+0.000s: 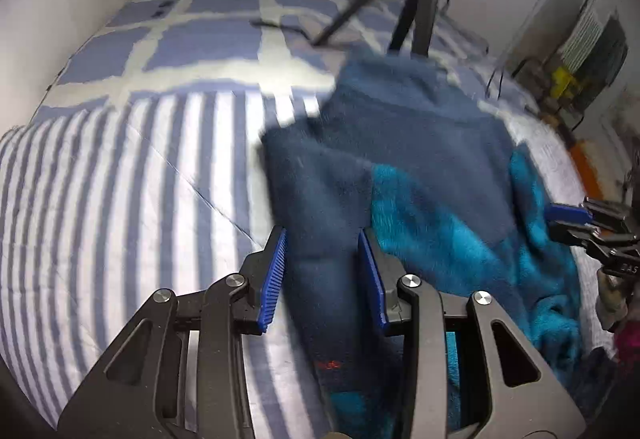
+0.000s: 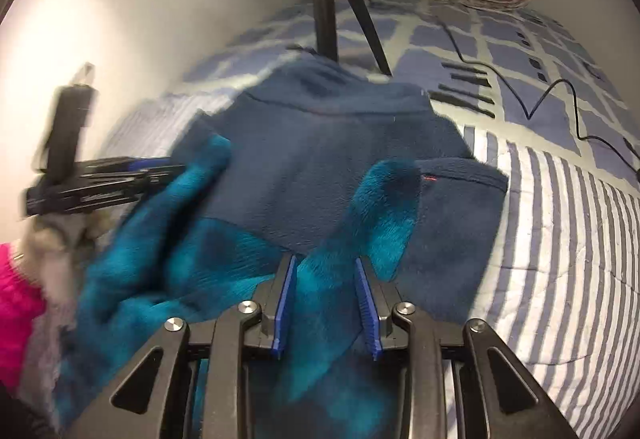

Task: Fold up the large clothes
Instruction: 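Grasp the collar end with both grippers and lift it toward the hem, then fold the collar end over onto the folded hem with both grippers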

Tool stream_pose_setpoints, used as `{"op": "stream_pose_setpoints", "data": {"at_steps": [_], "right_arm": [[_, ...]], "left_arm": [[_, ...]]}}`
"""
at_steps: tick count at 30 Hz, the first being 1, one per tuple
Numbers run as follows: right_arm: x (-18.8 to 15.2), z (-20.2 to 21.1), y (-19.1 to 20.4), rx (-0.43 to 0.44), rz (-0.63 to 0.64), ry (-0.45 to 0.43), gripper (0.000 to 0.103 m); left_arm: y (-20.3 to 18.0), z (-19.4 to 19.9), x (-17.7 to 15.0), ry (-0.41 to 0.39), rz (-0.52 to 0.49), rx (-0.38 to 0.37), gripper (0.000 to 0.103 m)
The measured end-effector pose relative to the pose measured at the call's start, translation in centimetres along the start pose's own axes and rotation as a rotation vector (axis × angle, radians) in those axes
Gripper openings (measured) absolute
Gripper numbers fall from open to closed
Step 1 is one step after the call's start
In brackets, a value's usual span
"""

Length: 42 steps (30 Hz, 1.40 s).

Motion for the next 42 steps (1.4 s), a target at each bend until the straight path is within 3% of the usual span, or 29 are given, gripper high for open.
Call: {"op": "stream_pose_setpoints", "data": {"at_steps": [2, 4, 6, 9, 14, 18, 20, 21, 22, 23, 26, 35, 42], "right_arm": [[0.3, 2.2, -0.9, 0.044, -0.007, -0.067, 0.051], [0.8, 3.5, -3.1, 0.02, -0.045, -0.136, 0.063], [1.4, 3.2, -6.0, -0.005, -0.135, -0.154, 0.064], [1.5, 0.6, -9.6, -0.013, -0.267, -0.12, 0.064], [2.0, -3.0, -10.1, 0.043, -0.314, -0.095, 0.063], [2.9, -5.3, -8.5, 0.076, -0.301, -0.078, 0.057], [3.2, -5.7, -7.4, 0.085, -0.273, -0.073, 0.041], [3.5, -5.9, -6.7, 0.073, -0.25, -0.072, 0.036], [3.5, -5.8, -6.5, 0.062, -0.238, -0.074, 0.026], [3.5, -5.7, -5.9, 0.052, -0.22, -0.072, 0.016], [3.5, -4.3, -5.0, 0.004, -0.186, -0.097, 0.013], [4.0, 4.5, -0.5, -0.019, -0.076, -0.231, 0.011], [1.1, 12.9, 3.1, 0.016, 0.049, -0.326, 0.011]], "left_arm": [[1.1, 0.8, 1.5, -0.039, 0.03, 0.006, 0.048], [2.3, 1.5, 3.0, -0.092, 0.086, -0.004, 0.053], [3.0, 0.9, 3.9, -0.089, 0.13, -0.05, 0.057], [2.9, -1.1, 4.2, -0.041, 0.125, -0.051, 0.058], [1.2, -4.0, 4.3, 0.011, 0.073, -0.079, 0.057], [-0.5, -5.5, 4.7, 0.019, -0.004, -0.033, 0.054], [-1.1, -5.7, 4.6, 0.011, -0.03, -0.012, 0.034], [-1.2, -5.8, 4.5, 0.002, -0.032, 0.0, 0.018], [-1.1, -5.7, 4.4, -0.013, -0.026, 0.012, 0.013], [-1.1, -5.6, 4.4, -0.023, -0.022, 0.012, 0.011], [-1.6, -4.1, 4.5, -0.077, -0.012, 0.003, 0.009], [-7.2, 4.5, 3.6, -0.187, -0.108, -0.046, 0.008], [-11.4, 12.7, 0.0, -0.267, -0.172, -0.102, 0.008]]}}
Point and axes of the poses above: each gripper's, at about its wrist camera, not at the fingertips, and z roughly against the way its jaws point, y to its left, x to its top, the point moved 7 cm from there along -z, roughly the way its jaws point, and after that the axes turned 8 degrees about -x, right-handed, at the moved point
